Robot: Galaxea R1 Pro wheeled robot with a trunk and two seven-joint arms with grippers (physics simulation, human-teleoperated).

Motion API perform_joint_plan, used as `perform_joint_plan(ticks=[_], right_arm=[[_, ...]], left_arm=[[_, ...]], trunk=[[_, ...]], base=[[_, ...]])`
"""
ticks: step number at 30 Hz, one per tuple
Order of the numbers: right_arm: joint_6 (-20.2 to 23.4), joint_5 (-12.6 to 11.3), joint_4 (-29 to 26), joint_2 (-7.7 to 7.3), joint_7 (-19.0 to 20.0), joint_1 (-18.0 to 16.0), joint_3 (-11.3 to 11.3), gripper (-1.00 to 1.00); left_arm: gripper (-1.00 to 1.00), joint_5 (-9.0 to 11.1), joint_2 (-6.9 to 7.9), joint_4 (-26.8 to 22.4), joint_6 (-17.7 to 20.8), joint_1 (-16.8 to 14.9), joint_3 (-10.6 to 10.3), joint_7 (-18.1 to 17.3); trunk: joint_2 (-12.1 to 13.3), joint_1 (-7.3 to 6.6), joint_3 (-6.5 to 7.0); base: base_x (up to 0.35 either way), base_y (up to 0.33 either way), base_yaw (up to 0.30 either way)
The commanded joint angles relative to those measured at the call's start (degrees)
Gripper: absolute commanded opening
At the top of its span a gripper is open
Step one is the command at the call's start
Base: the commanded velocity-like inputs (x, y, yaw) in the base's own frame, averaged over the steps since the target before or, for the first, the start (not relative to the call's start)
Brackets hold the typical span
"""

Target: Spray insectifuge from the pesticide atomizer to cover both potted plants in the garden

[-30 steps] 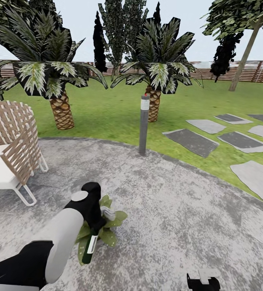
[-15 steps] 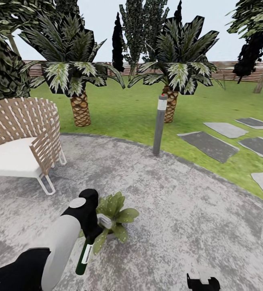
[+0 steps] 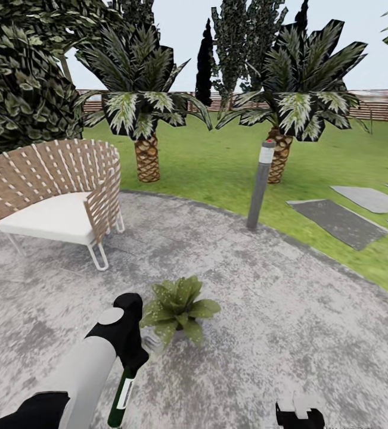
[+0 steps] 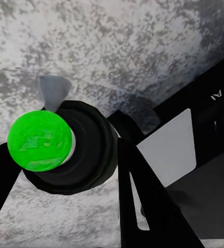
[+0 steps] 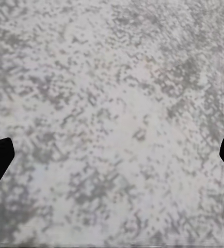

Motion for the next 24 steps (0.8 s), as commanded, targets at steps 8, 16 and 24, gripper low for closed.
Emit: perform_joint_plan(ticks=[8, 16, 24], right_arm=[[-0.08, -0.2, -0.04, -0.08, -0.21, 0.01, 0.51, 1.0], [-0.12, 0.21, -0.08, 0.1, 0.02, 0.01, 0.69, 1.0], [-0.12, 0.18, -0.08, 0.46, 0.03, 0.01, 0.64, 1.0]], left_arm=[[-1.0, -0.4, 0.19, -0.16, 0.46, 0.87, 0.9, -0.43], [-1.0, 28.63, 6.92, 0.17, -14.66, 5.43, 1.25, 17.18], [-1.0, 39.89, 9.53, 0.35, -35.5, 10.32, 7.81, 24.17]], trunk=[[-0.02, -0.04, -0.05], [-0.02, -0.04, -0.05], [-0.02, -0.04, -0.05]], base=[[-0.311, -0.151, 0.176], [-0.197, -0.085, 0.004], [-0.086, 0.0, 0.0]])
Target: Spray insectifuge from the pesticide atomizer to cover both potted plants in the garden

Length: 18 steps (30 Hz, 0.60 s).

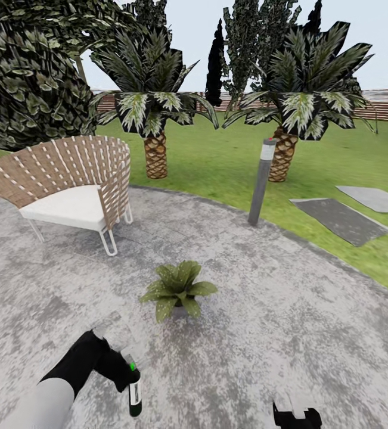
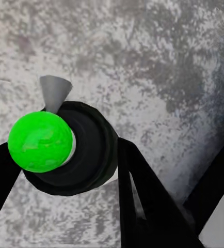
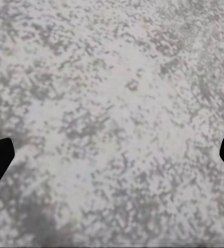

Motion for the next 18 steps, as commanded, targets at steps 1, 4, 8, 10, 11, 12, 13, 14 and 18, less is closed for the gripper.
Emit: perform_joint_plan(ticks=[1, 4, 8, 10, 11, 12, 13, 14, 18], right_arm=[[-0.05, -0.34, -0.05, 0.01, -0.24, 0.0, 0.49, 1.0], [-0.05, -0.34, -0.05, 0.03, -0.24, 0.0, 0.51, 1.0], [-0.05, -0.34, -0.04, 0.05, -0.16, 0.0, 0.58, 1.0], [-0.05, -0.34, -0.05, 0.04, -0.15, 0.0, 0.58, 1.0], [-0.05, -0.34, -0.06, 0.03, -0.13, 0.0, 0.58, 1.0], [-0.05, -0.31, -0.14, 0.03, -0.1, 0.0, 0.6, 1.0], [-0.05, -0.29, -0.2, 0.03, -0.09, 0.0, 0.73, 1.0], [-0.05, -0.28, -0.29, 0.06, -0.08, 0.0, 0.97, 1.0], [-0.05, 2.8, -4.68, -0.1, 0.12, 0.0, 7.48, 1.0]], left_arm=[[-1.0, -0.07, 0.17, 0.03, -1.96, 0.03, 2.06, -0.16], [-1.0, -0.02, 0.42, 0.12, -4.69, 0.1, 4.66, 0.01], [-1.0, 0.03, 1.25, 0.14, -5.51, 0.17, 5.42, 0.17], [-1.0, 0.05, 1.28, 0.14, -5.55, 0.17, 5.43, 0.33], [-1.0, 0.05, 1.27, 0.17, -5.56, 0.17, 5.43, 0.36], [-1.0, 0.04, 1.28, 0.19, -5.58, 0.17, 5.44, 0.39], [-1.0, 0.04, 1.28, 0.2, -5.59, 0.17, 5.46, 0.48], [-1.0, 0.06, 1.31, 0.21, -5.6, 0.17, 5.5, 0.91], [-1.0, 0.25, 1.17, 1.06, -6.1, 0.21, 5.42, 6.94]], trunk=[[-0.02, -0.04, -0.05], [-0.02, -0.04, -0.05], [-0.02, -0.04, -0.05], [-0.02, -0.04, -0.05], [-0.02, -0.04, -0.05], [-0.02, -0.04, -0.05], [-0.02, -0.04, -0.05], [-0.02, -0.04, -0.05], [-0.02, -0.04, -0.05]], base=[[-0.304, 0.0, 0.0], [-0.324, 0.0, 0.0], [-0.334, 0.0, 0.0], [-0.244, 0.0, 0.0], [-0.115, 0.0, 0.0], [-0.059, 0.0, 0.0], [-0.038, 0.0, 0.0], [-0.024, 0.0, 0.0], [-0.007, 0.0, 0.0]])
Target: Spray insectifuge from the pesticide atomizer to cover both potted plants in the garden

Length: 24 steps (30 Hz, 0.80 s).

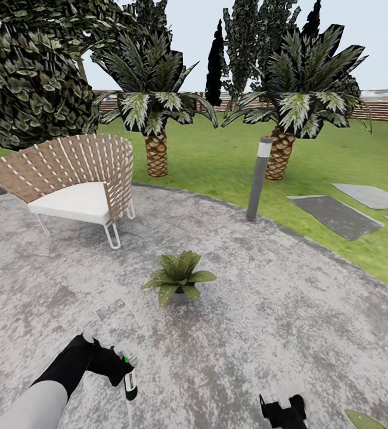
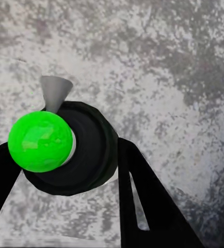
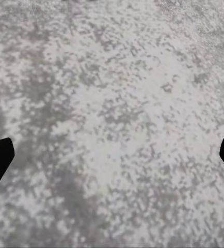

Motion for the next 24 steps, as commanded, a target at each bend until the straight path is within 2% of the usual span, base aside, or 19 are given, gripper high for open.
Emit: perform_joint_plan(ticks=[1, 2, 4, 5, 7, 9, 11, 12, 13, 15, 17, 20, 21, 24], right_arm=[[-0.08, 1.14, -2.2, -0.12, -0.2, -0.01, 2.0, 1.0], [-0.05, 3.58, -4.9, -0.19, -0.1, -0.01, 3.45, 1.0], [0.04, 8.63, -8.52, -0.21, 1.37, -0.02, 4.47, 1.0], [0.09, 11.79, -10.48, -0.22, 3.7, -0.01, 4.72, 1.0], [0.15, 15.24, -12.39, -0.25, 9.41, -0.1, 4.89, 1.0], [0.22, 16.51, -13.02, -0.28, 15.25, -0.89, 4.95, 1.0], [0.27, 16.93, -13.22, -0.33, 20.63, -2.67, 4.96, 1.0], [0.33, 17.12, -13.33, -0.34, 25.94, -4.37, 4.94, 1.0], [0.35, 17.17, -13.37, -0.35, 28.62, -5.44, 4.95, 1.0], [0.36, 17.21, -13.6, -0.35, 33.66, -7.58, 4.93, 1.0], [0.28, 17.15, -14.21, -0.25, 38.67, -8.45, 4.89, 1.0], [0.23, 17.3, -15.51, 0.01, 39.72, -8.52, 4.96, 1.0], [0.23, 17.39, -15.99, 0.05, 39.98, -8.53, 4.97, -1.0], [0.26, 17.65, -16.67, 0.18, 40.42, -8.53, 4.97, -1.0]], left_arm=[[-1.0, -0.14, -0.23, 0.6, -0.19, -0.05, 0.27, 0.53], [-1.0, -0.17, -0.39, 1.61, -1.84, -0.06, 0.23, 1.3], [-1.0, -0.15, -0.31, 3.19, -6.28, -0.06, 0.28, 1.77], [-1.0, -0.28, -0.25, 3.88, -9.58, -0.06, 0.12, 1.79], [-1.0, -0.69, -0.1, 4.39, -13.8, -0.12, -0.26, 1.59], [-1.0, -1.48, -0.05, 4.55, -15.73, -0.25, -0.85, 1.07], [-1.0, -2.45, -0.05, 4.61, -16.69, -0.48, -2.88, 0.23], [-1.0, -2.87, -0.27, 4.63, -18.15, -0.66, -6.29, -0.73], [-1.0, -2.92, -0.41, 4.63, -18.75, -0.77, -8.38, -1.4], [-1.0, -3.02, -0.59, 4.62, -19.29, -0.99, -11.3, -3.89], [-1.0, -3.2, -0.61, 4.02, -19.38, -1.1, -12.24, -7.48], [-1.0, -4.12, -0.59, 4.33, -19.26, -0.78, -12.36, -7.88], [-1.0, -4.44, -0.7, 4.35, -19.25, -0.73, -12.39, -7.9], [-1.0, -5.28, -1.0, 4.37, -19.3, -0.66, -12.43, -7.85]], trunk=[[-0.02, -0.01, -0.05], [-0.02, -0.01, -0.05], [-0.02, -0.01, -0.05], [-0.02, -0.01, -0.05], [-0.02, -0.01, -0.05], [-0.02, -0.01, -0.05], [-0.02, -0.01, -0.05], [-0.02, -0.01, -0.05], [-0.02, -0.01, -0.05], [-0.02, -0.01, -0.05], [-0.02, -0.01, -0.05], [-0.02, -0.01, -0.05], [-0.02, -0.01, -0.05], [-0.02, -0.01, -0.05]], base=[[-0.002, 0.0, 0.0], [0.0, 0.0, 0.0], [0.0, 0.0, 0.0], [0.0, 0.0, 0.0], [0.0, 0.0, 0.0], [0.0, 0.0, 0.0], [0.0, 0.0, 0.0], [0.0, 0.0, 0.0], [0.0, 0.0, 0.0], [0.0, 0.0, 0.0], [0.0, 0.0, 0.0], [0.0, 0.0, 0.0], [0.0, 0.0, 0.0], [0.0, 0.0, 0.0]])
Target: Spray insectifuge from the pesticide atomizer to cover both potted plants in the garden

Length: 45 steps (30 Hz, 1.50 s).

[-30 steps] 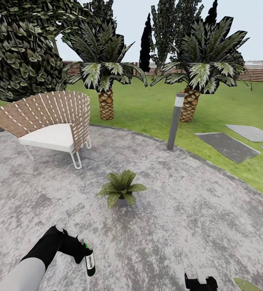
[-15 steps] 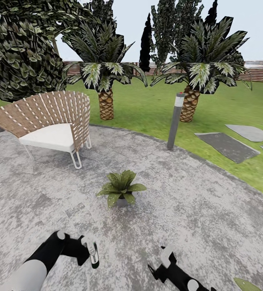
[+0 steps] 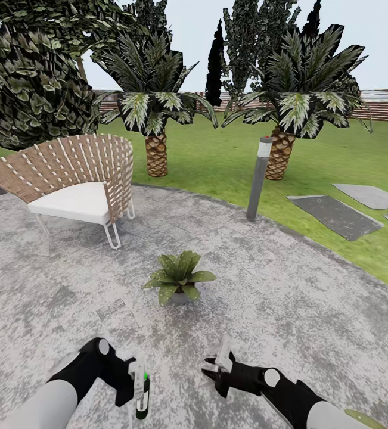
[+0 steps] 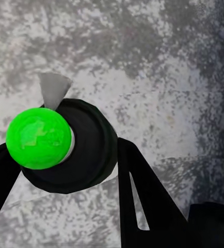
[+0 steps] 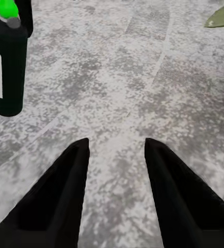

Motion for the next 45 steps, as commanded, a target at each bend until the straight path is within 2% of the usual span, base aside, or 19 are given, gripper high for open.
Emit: perform_joint_plan(ticks=[1, 4, 10, 17, 24, 28, 32, 38, 45], right_arm=[[-0.05, -0.49, -0.13, 0.0, 1.34, -0.06, 0.34, -1.0], [-0.04, -0.42, -1.71, 0.03, 3.46, -0.06, 0.34, -1.0], [-0.04, -0.33, -2.89, 1.88, 3.96, -0.06, 0.37, -1.0], [-0.04, -0.32, -2.81, 2.05, 3.97, -0.06, 0.37, -1.0], [-0.04, -0.32, -2.8, 2.06, 3.97, -0.06, 0.36, -1.0], [-0.04, -0.32, -2.8, 2.06, 3.97, -0.06, 0.4, -1.0], [-0.04, -0.32, -2.8, 2.06, 3.97, -0.06, 0.4, -1.0], [-0.07, -0.32, -2.8, 2.06, 3.97, -0.06, 0.43, -1.0], [-0.11, -0.32, -2.8, 2.06, 3.97, -0.06, 0.43, -1.0]], left_arm=[[-1.0, -0.78, -0.16, -0.09, -0.65, -0.04, -0.2, -0.12], [-1.0, -0.8, -0.6, -0.45, -0.68, -0.05, -1.47, 0.25], [-1.0, -0.77, -3.97, -0.81, -0.93, -0.56, -1.86, 0.36], [-1.0, -0.84, -7.09, -0.83, -3.07, -0.68, -1.94, 0.36], [-1.0, -0.85, -8.07, -0.83, -3.24, -0.68, -1.94, 0.48], [-1.0, -0.83, -8.13, -0.84, -3.24, -0.66, -1.88, 0.93], [-1.0, -0.51, -8.14, -0.83, -3.32, -0.66, -1.78, 3.02], [-1.0, -0.34, -8.31, -0.83, -3.4, -0.66, -1.76, 3.28], [-1.0, -0.29, -9.86, -0.83, -3.41, -0.66, -1.76, 3.34]], trunk=[[-0.02, -0.01, -0.05], [-0.02, -0.01, -0.05], [-0.02, -0.01, -0.05], [-0.02, -0.01, -0.05], [-0.02, -0.01, -0.05], [-0.02, -0.01, -0.05], [-0.02, -0.01, -0.05], [-0.02, -0.01, -0.05], [-0.02, -0.01, -0.05]], base=[[0.0, 0.0, 0.0], [0.0, 0.0, 0.0], [0.0, 0.0, 0.0], [0.0, 0.0, 0.0], [0.0, 0.0, 0.0], [0.0, 0.0, 0.0], [0.0, 0.0, 0.0], [0.0, 0.0, 0.0], [0.0, 0.0, 0.0]])
